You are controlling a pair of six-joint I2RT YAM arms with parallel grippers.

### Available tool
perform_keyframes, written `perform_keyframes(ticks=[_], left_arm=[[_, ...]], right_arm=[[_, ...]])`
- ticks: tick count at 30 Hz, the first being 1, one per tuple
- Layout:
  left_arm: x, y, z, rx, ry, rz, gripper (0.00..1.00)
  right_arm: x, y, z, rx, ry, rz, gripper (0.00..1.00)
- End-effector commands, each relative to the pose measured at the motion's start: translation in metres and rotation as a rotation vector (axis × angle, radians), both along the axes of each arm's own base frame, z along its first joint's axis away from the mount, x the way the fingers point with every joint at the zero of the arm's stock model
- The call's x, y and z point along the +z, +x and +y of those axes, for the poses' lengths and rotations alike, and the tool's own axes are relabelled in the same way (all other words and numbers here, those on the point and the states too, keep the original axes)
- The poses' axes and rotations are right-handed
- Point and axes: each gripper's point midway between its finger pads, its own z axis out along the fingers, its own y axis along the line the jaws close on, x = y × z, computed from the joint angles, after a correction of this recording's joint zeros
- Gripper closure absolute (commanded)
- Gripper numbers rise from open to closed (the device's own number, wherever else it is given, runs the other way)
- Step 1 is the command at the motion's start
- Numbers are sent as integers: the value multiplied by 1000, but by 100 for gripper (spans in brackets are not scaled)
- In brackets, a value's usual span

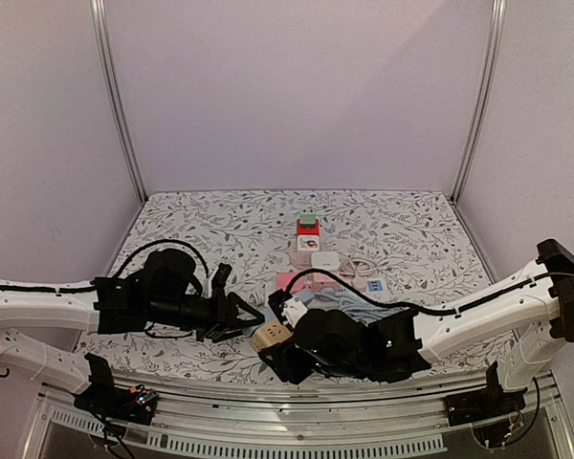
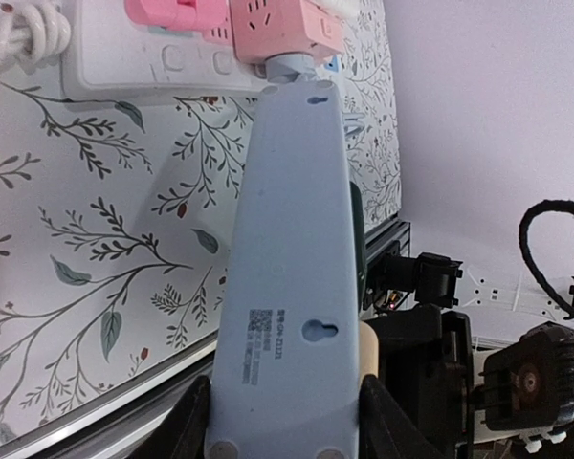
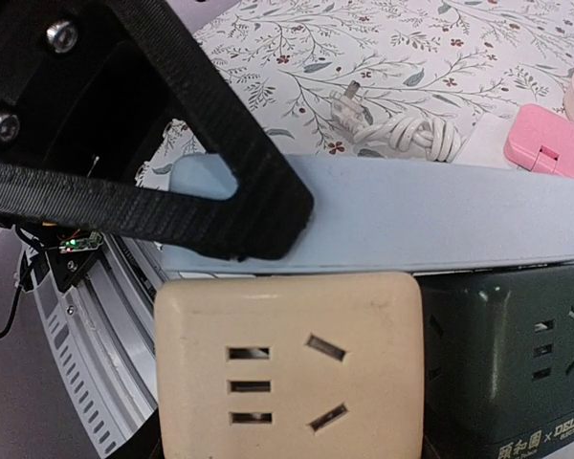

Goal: Pull the plug off the socket

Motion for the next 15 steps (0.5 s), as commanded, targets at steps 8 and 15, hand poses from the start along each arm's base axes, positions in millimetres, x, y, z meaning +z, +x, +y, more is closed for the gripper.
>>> perform_keyframes(ticks=[8,15], left_arm=[[10,9,1,27,-28,-57,100],[11,9,2,32,-30,-56,100]], right_arm=[[27,9,2,-121,117,-2,100],[22,21,-10,-231,105,32,100]])
